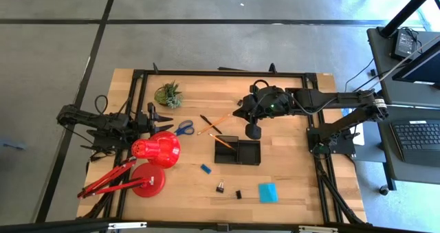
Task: Pick and place office supplies into organizer
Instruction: Put the orange pencil into the black desk organizer
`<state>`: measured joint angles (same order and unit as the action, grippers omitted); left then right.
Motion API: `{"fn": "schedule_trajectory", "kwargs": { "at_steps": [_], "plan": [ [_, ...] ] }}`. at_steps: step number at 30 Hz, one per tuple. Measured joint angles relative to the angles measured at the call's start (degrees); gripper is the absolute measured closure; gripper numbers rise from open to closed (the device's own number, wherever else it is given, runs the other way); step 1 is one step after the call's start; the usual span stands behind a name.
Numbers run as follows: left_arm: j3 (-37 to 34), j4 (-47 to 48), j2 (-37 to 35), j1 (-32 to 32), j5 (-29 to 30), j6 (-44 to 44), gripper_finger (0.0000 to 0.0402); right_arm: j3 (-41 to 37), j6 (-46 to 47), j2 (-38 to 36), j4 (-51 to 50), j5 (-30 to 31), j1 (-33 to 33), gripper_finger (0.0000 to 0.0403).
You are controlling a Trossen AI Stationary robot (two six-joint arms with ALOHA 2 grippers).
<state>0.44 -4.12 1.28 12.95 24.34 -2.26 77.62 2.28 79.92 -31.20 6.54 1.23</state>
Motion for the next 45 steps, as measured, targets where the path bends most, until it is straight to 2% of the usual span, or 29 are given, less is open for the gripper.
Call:
{"fn": "schedule_trajectory", "kwargs": {
  "at_steps": [12, 19, 23, 28, 34, 37, 42, 45],
  "plan": [
    [-0.01, 0.0, 0.01, 0.0, 0.0, 0.0, 0.029, 0.0, 0.05, -0.02, -0.02, -0.01, 0.0, 0.0376],
    [0.0, 0.0, 0.0, 0.02, 0.0, 0.0, 0.029, 0.0, -4.09, -0.04, -2.61, 2.34, -1.15, 0.037],
    [-0.02, 0.0, 0.01, 0.0, -0.01, 0.0, 0.029, 0.04, -4.12, 0.41, -4.6, 2.43, -4.13, 0.0334],
    [-0.01, 0.0, 0.0, 0.02, 0.0, 0.0, 0.029, 0.04, -8.07, 3.79, -3.49, 2.48, -8.21, 0.0255],
    [-0.01, 0.0, 0.01, 0.0, -0.01, 0.0, 0.029, 0.04, -23.2, 7.94, 0.63, 2.5, -10.22, 0.0187],
    [0.0, 0.0, 0.0, 0.0, -0.02, 0.0, 0.029, 0.04, -23.33, 10.04, 0.49, 2.5, -10.64, 0.0171],
    [0.0, 0.0, 0.0, 0.01, -0.02, 0.0, 0.029, 0.04, -24.49, 14.67, -0.77, 2.17, -10.65, 0.0167],
    [0.0, 0.0, 0.02, 0.0, -0.02, 0.0, 0.029, 0.04, -25.5, 17.44, -0.81, -2.5, -11.61, 0.0173]
  ]
}}
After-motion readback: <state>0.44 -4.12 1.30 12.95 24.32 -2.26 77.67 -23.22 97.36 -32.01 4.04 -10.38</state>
